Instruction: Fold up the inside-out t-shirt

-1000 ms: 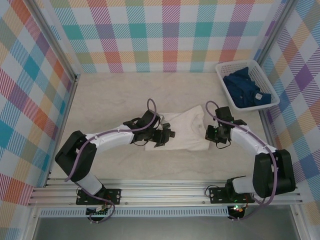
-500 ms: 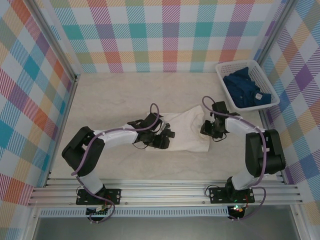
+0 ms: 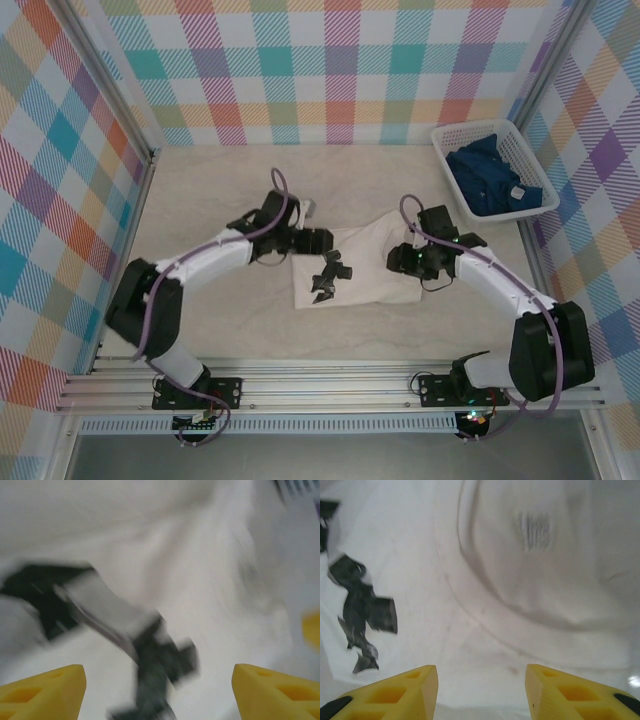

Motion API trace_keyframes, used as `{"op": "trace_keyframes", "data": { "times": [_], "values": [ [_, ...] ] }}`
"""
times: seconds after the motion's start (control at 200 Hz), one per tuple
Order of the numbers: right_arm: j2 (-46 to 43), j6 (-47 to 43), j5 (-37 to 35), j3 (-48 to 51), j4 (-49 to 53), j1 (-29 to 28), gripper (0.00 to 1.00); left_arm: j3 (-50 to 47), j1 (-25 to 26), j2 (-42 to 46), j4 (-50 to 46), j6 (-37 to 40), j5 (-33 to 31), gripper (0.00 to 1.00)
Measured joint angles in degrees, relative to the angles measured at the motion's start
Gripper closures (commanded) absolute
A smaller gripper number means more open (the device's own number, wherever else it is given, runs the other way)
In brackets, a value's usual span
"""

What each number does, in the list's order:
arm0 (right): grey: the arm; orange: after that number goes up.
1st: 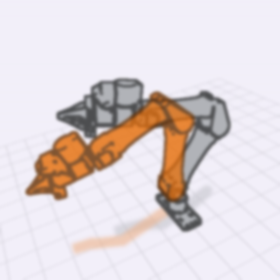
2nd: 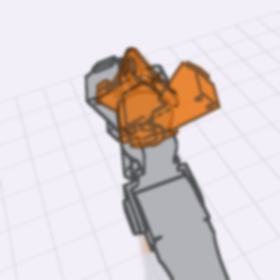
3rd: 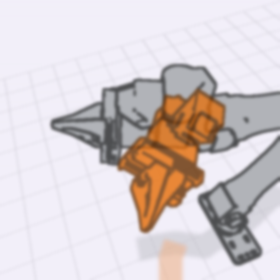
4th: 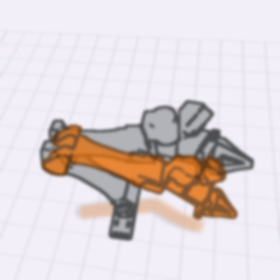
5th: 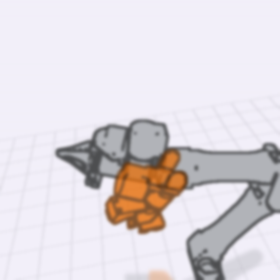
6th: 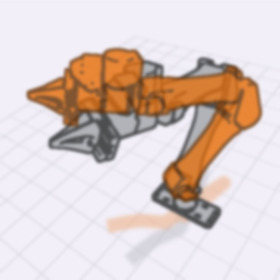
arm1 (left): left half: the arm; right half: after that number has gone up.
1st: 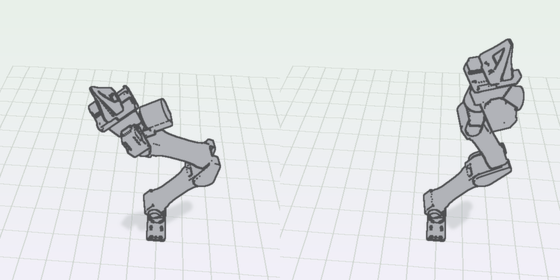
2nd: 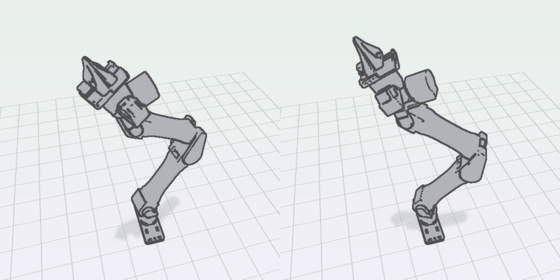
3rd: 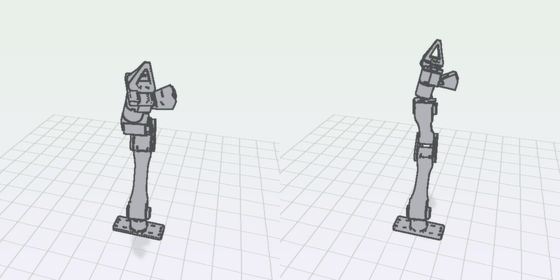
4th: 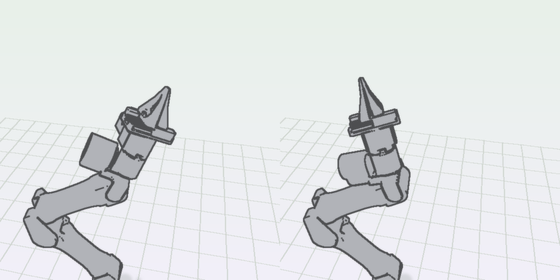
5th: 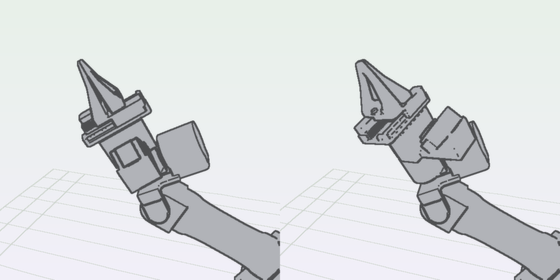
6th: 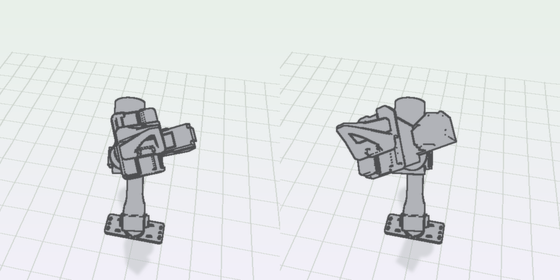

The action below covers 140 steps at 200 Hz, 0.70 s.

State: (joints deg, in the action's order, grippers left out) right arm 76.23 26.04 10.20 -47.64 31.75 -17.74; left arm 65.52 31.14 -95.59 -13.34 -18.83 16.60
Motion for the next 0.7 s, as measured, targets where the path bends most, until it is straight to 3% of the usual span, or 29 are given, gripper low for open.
{"op": "trace_keyframes", "data": {
  "times": [0.19,0.33,0.54,0.7],
  "values": [
    [9.2,1.6,1.1,0.7,-2.7,1.0,0.5,9.1,-2.8,-14.4,-2.8,0.5,-1.5,0.27],
    [17.4,0.3,0.4,-4.2,-3.4,3.0,0.5,9.3,-2.7,-17.6,-5.6,1.2,-1.5,0.28],
    [30.7,-4.3,-0.4,-20.6,-3.9,3.8,0.49,-7.2,-0.6,-4.5,-4.2,-0.2,-0.9,0.28],
    [41.3,-10.2,2.3,-36.4,-2.7,1.5,0.49,-16.5,8.8,4.2,-3.4,-1.4,3.6,0.27]
  ]
}}
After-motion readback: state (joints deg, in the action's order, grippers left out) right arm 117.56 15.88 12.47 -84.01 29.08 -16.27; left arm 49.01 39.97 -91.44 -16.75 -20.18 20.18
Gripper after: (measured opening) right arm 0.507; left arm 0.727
